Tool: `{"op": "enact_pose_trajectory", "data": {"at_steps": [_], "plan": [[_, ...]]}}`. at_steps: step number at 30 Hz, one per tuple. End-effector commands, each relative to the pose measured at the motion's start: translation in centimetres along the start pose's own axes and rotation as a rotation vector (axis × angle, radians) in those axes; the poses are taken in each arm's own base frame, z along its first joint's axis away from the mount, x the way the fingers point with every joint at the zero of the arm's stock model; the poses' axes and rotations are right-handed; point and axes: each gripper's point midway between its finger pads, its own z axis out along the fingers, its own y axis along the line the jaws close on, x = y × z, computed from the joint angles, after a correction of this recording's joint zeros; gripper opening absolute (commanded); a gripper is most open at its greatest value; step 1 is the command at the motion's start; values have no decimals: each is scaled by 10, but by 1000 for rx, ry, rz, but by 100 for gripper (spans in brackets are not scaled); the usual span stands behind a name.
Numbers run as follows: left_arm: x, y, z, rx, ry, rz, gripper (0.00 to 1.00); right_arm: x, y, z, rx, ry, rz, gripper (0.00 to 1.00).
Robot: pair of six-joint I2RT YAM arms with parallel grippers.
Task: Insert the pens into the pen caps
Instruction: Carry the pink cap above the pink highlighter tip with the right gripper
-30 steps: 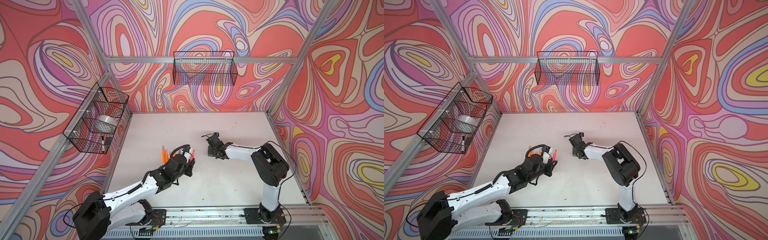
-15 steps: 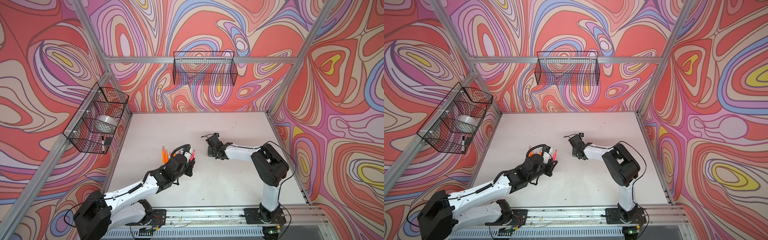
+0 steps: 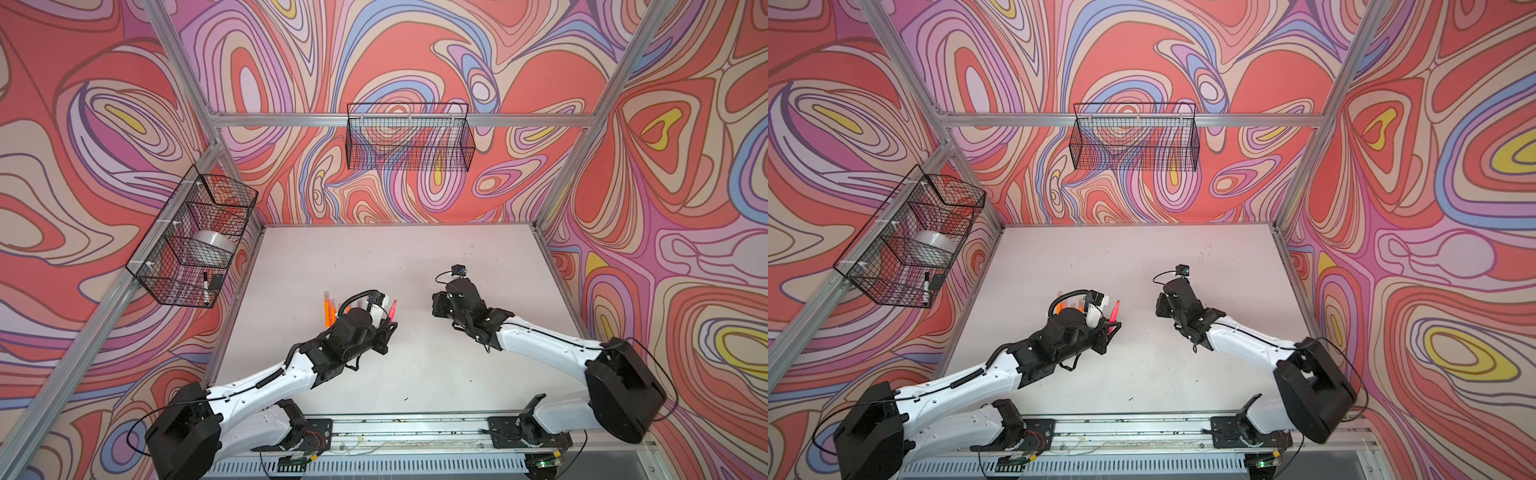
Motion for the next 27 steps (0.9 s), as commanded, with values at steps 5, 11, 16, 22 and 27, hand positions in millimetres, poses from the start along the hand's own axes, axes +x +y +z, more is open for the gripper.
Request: {"op": "enact_pose_trajectory", "data": {"at_steps": [5, 11, 16, 22, 27], "plan": [[2, -37, -4, 222, -17, 24, 0, -40, 64, -65, -445, -218, 84, 0], [6, -48, -1, 292, 12, 26, 0, -41, 87, -80, -648, -263, 177, 0], [8, -44, 4, 269, 26, 14, 0, -22, 111, -74, -713, -250, 189, 0], [3, -46, 9, 258, 44, 8, 0, -10, 129, -72, -755, -264, 198, 0], [2, -45, 7, 250, 34, 7, 0, -6, 128, -69, -738, -264, 204, 0]]}}
